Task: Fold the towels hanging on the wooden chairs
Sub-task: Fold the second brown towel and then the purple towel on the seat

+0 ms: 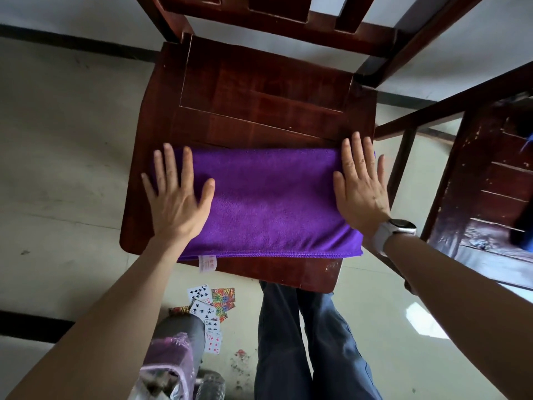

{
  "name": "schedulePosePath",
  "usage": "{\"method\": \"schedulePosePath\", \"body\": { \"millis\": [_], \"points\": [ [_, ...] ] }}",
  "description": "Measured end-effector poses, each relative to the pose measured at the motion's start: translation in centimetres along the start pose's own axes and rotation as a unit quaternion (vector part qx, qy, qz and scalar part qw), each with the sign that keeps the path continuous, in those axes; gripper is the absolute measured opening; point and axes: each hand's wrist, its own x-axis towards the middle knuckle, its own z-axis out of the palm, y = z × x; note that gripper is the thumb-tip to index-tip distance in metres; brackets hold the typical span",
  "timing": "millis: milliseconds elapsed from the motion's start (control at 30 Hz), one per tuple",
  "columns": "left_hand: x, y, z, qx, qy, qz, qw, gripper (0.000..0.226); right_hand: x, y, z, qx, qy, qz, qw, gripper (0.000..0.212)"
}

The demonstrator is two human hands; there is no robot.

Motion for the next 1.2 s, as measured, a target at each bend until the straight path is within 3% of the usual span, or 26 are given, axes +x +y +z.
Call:
{"method": "schedulePosePath", "body": {
  "millis": [67,133,200,300,367,467,633,767,800,833,900,967,1033,1100,1133,1167,1200],
  "points": [
    [-0.2,0.3,-0.3,0.001,0.0,-0.007,1.0,0.072,-0.1,0.9,-0.5,0.114,0.015,0.029,0.993,0.055],
    [-0.8,1.2,-0.8,0.004,0.019,-0.007,1.0,0.069,-0.5,1.9,-1.0,0.245,0.049,0.133,0.959,0.052],
    [-2.2,2.8,-0.9,0.013,0.032,0.028,0.999,0.065,-1.2,2.4,-1.3,0.325,0.016,0.238,0.915,0.046],
    [-5.0,5.9,0.1,0.027,0.0,0.097,0.995,0.059,-2.3,2.7,-0.8,0.372,-0.067,0.298,0.876,0.027],
    [-6.6,7.7,1.0,0.031,-0.036,0.104,0.993,0.057,-2.7,2.5,-0.8,0.401,-0.08,0.34,0.847,0.019],
    [-7.4,9.0,1.4,0.029,-0.08,0.071,0.994,0.06,-2.7,2.2,-1.3,0.374,-0.068,0.369,0.848,0.016],
    [-6.6,8.9,-0.1,-0.01,-0.11,0.066,0.992,0.058,-2.6,1.5,-3.5,0.434,-0.097,0.376,0.813,0.007],
    [-6.5,9.1,-2.1,-0.228,-0.044,0.004,0.973,0.031,-3.2,-0.5,-6.4,0.452,-0.11,0.316,0.827,0.012],
    [-6.6,9.2,-2.7,-0.322,-0.031,-0.054,0.945,0.024,-3.2,-1.6,-7.1,0.453,-0.118,0.293,0.834,0.011],
    [-6.8,9.1,-3.5,-0.425,-0.042,-0.127,0.895,0.021,-3.2,-3.1,-7.7,0.452,-0.13,0.269,0.84,0.012],
    [-7.3,8.9,-5.0,-0.626,-0.107,-0.256,0.729,0.02,-3.1,-6.6,-8.2,0.43,-0.154,0.227,0.86,0.015],
    [-8.0,8.0,-5.5,-0.745,-0.15,-0.33,0.559,0.026,-2.9,-10.7,-7.9,0.408,-0.182,0.186,0.875,0.014],
    [-8.8,6.5,-5.4,-0.802,-0.149,-0.357,0.454,0.035,-2.7,-14.7,-7.1,0.423,-0.222,0.144,0.867,0.009],
    [-9.3,4.7,-4.9,-0.836,-0.114,-0.356,0.401,0.041,-2.1,-17.4,-6.1,0.374,-0.235,0.062,0.895,0.016],
    [-9.4,3.9,-4.6,-0.836,-0.099,-0.364,0.398,0.041,-1.6,-17.9,-5.6,0.318,-0.218,0.016,0.923,0.021],
    [-9.3,3.3,-4.2,-0.814,-0.091,-0.379,0.43,0.04,-1.0,-18.0,-5.2,0.256,-0.184,-0.022,0.949,0.024],
    [-9.2,2.8,-3.9,-0.773,-0.095,-0.387,0.494,0.042,-0.1,-17.7,-5.0,0.195,-0.145,-0.052,0.969,0.027]
  ]
}}
